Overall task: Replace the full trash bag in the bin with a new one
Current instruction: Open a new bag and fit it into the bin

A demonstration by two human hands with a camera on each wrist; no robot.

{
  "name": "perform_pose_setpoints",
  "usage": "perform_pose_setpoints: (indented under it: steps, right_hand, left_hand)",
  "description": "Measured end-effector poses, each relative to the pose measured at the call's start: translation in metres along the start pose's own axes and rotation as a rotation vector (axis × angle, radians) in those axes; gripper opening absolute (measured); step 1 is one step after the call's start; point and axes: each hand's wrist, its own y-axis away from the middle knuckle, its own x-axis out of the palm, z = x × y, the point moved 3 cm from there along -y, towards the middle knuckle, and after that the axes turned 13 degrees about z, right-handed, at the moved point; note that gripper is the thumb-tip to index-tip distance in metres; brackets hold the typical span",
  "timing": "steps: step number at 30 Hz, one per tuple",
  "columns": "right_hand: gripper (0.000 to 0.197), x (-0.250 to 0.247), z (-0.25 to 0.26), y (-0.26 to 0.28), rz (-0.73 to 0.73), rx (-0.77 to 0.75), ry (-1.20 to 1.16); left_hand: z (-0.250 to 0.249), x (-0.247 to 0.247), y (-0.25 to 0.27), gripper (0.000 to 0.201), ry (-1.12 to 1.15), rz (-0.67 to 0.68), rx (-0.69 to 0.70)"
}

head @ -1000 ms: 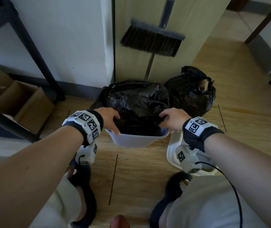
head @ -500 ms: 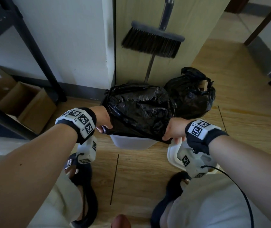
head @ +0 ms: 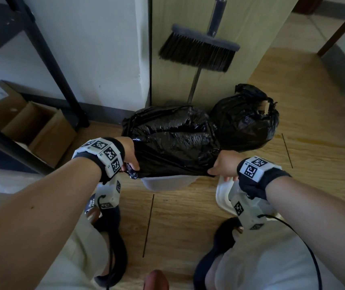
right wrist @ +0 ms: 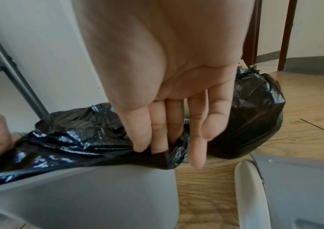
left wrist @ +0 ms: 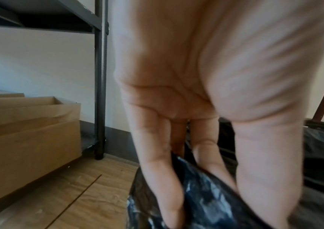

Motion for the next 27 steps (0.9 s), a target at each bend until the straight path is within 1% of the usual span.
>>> perform_pose_setpoints:
  steps: [2, 4, 6, 8, 9, 11, 12, 14, 15, 17, 19, 21, 23, 25, 27]
  right_hand:
    - [0.027, -0.002, 0.0, -0.003, 0.002, -0.011, 0.007]
    - [0.021, -0.002, 0.0, -0.005, 0.002, -0.011, 0.025]
    - [0.025, 0.0, 0.001, -0.007, 0.005, 0.0, 0.038]
    - [0.026, 0.001, 0.0, -0.007, 0.011, 0.013, 0.03]
    - [0.026, 0.002, -0.001, -0.007, 0.004, 0.018, 0.023]
    - [0.029, 0.002, -0.001, -0.005, -0.012, 0.016, 0.017]
    - [0.033, 0.003, -0.001, -0.005, -0.006, 0.014, 0.014]
    - [0.04, 0.004, 0.0, -0.006, 0.029, 0.016, 0.002]
    - [0.043, 0.006, 0.001, -0.007, 0.046, 0.013, -0.01]
    - [0.046, 0.007, 0.002, -0.01, 0.054, 0.007, -0.039]
    - [0.046, 0.008, 0.002, -0.013, 0.037, 0.012, -0.055]
    - [0.048, 0.009, 0.001, -0.016, 0.034, 0.021, -0.072]
    - [0.049, 0.011, 0.0, -0.021, 0.049, 0.028, -0.075]
    - [0.049, 0.012, 0.0, -0.023, 0.049, 0.041, -0.076]
    - [0.048, 0.011, 0.001, -0.026, 0.033, 0.028, -0.094]
  left_hand:
    - [-0.002, 0.003, -0.001, 0.015, -0.015, 0.019, -0.015]
    - [-0.004, 0.006, 0.0, 0.014, -0.055, 0.057, -0.026]
    - [-0.006, 0.007, 0.001, 0.01, -0.11, 0.064, -0.039]
    - [-0.004, 0.005, 0.0, 0.005, -0.1, 0.026, -0.025]
    - [-0.004, 0.003, -0.001, 0.003, -0.066, -0.011, -0.007]
    - [-0.001, -0.003, -0.003, 0.009, 0.029, -0.111, 0.041]
    - [0.002, -0.006, -0.004, 0.013, 0.089, -0.192, 0.067]
    - [0.007, -0.011, -0.003, 0.015, 0.21, -0.365, 0.107]
    - [0.01, -0.013, -0.004, 0.015, 0.281, -0.401, 0.116]
    - [0.016, -0.013, -0.008, 0.021, 0.404, -0.35, 0.101]
    - [0.019, -0.012, -0.011, 0.027, 0.434, -0.288, 0.081]
    - [0.019, -0.012, -0.012, 0.028, 0.398, -0.293, 0.073]
    - [0.019, -0.013, -0.012, 0.024, 0.356, -0.297, 0.078]
    - [0.019, -0.013, -0.012, 0.019, 0.327, -0.274, 0.073]
    - [0.02, -0.009, -0.013, 0.019, 0.286, -0.222, 0.039]
